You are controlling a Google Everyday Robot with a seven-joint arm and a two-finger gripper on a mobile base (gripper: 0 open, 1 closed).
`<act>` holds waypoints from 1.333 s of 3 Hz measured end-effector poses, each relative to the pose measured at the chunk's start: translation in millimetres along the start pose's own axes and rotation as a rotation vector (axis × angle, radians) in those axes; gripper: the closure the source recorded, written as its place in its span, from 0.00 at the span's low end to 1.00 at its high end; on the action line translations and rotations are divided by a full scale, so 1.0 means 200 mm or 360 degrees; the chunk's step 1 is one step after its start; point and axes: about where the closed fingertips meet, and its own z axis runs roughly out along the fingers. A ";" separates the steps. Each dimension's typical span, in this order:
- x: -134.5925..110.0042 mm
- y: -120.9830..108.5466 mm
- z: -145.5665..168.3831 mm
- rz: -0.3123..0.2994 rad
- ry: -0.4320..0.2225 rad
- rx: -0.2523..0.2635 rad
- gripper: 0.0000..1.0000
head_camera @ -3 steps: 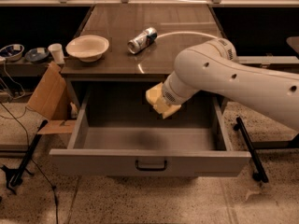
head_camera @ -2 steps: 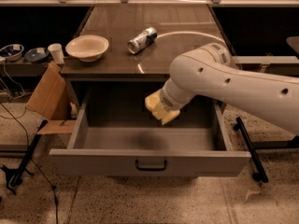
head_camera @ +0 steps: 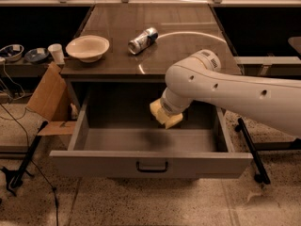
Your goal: Place sponge into top drawer
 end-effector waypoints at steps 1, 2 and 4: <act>-0.01 -0.07 0.15 0.0038 0.0067 0.0045 1.00; -0.03 -0.09 0.21 0.0040 0.0061 0.0035 1.00; -0.06 -0.10 0.26 0.0027 0.0061 -0.0007 0.59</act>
Offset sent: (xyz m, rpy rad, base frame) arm 0.0401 -0.0026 -0.0355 -0.0518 0.0105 -0.0528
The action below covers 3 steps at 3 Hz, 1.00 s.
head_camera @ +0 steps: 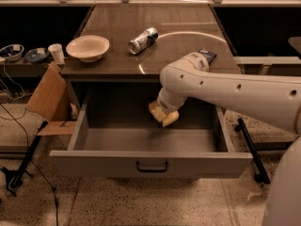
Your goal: Place sponge into top drawer
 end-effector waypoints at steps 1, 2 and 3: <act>0.00 0.00 0.00 -0.0001 0.0000 -0.0001 0.35; 0.00 0.00 0.00 -0.0001 0.0000 -0.0001 0.12; 0.00 0.00 0.00 -0.0001 0.0000 -0.0001 0.00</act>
Offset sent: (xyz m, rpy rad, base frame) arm 0.0003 0.0002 -0.0001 0.0005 0.0003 0.0008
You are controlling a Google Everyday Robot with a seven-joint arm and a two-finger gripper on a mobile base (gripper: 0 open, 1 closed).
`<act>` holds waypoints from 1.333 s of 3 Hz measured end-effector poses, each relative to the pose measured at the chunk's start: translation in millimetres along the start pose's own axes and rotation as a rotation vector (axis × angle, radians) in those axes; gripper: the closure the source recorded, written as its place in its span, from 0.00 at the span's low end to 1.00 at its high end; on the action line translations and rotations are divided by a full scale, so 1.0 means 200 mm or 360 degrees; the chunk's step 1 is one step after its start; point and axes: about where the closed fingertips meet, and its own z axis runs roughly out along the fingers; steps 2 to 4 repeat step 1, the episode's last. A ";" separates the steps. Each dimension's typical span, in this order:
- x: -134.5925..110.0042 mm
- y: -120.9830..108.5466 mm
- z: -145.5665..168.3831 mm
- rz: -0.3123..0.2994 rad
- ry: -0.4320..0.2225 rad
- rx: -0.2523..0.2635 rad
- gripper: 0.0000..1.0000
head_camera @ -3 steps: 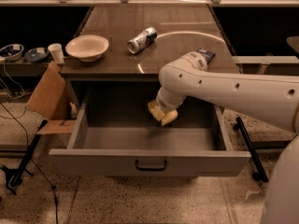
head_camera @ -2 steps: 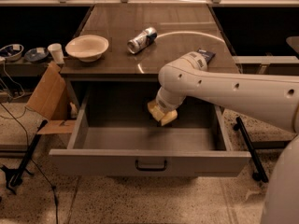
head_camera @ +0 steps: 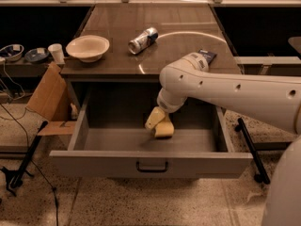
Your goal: Place sponge into top drawer
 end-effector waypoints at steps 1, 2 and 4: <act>0.00 0.00 0.00 0.0000 0.0000 0.0000 0.00; 0.00 0.00 0.00 0.0000 0.0000 0.0000 0.00; 0.00 0.00 0.00 0.0000 0.0000 0.0000 0.00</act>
Offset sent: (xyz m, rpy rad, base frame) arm 0.0000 0.0000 0.0000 0.0000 0.0000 0.0000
